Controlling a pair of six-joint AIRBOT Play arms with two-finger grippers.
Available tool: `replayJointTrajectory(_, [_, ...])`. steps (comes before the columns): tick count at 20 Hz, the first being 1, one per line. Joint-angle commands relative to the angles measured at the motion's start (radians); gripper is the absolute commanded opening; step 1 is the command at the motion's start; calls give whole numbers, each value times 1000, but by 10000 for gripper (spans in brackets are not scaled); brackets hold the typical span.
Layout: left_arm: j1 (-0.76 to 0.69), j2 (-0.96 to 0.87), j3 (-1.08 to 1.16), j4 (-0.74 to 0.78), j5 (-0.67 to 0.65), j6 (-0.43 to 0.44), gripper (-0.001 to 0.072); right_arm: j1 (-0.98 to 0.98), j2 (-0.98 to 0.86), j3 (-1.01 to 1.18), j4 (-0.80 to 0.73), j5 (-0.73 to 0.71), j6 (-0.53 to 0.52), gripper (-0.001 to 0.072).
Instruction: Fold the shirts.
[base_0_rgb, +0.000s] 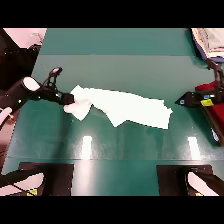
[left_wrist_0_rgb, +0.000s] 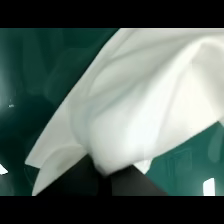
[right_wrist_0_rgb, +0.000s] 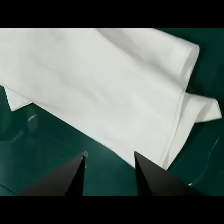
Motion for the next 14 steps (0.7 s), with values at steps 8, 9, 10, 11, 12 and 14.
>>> replayJointTrajectory(8, [0, 3, 183, 11, -123, 6, 26, 150, -386, 2, 97, -303, -342, 451])
replayJointTrajectory(9, [0, 3, 183, 11, -130, 6, 26, 165, -402, 2, 96, -329, -346, 451])
replayJointTrajectory(10, [0, 3, 183, 11, -134, 5, 26, 177, -414, 2, 86, -359, -348, 450])
replayJointTrajectory(11, [0, 3, 183, 11, -137, 6, 26, 188, -417, 2, 50, -389, -348, 450])
replayJointTrajectory(12, [0, 3, 183, 11, -138, 5, 26, 201, -416, 2, 7, -411, -348, 450])
replayJointTrajectory(14, [0, 3, 183, 10, -138, 4, 27, 211, -416, 2, -33, -388, -348, 448])
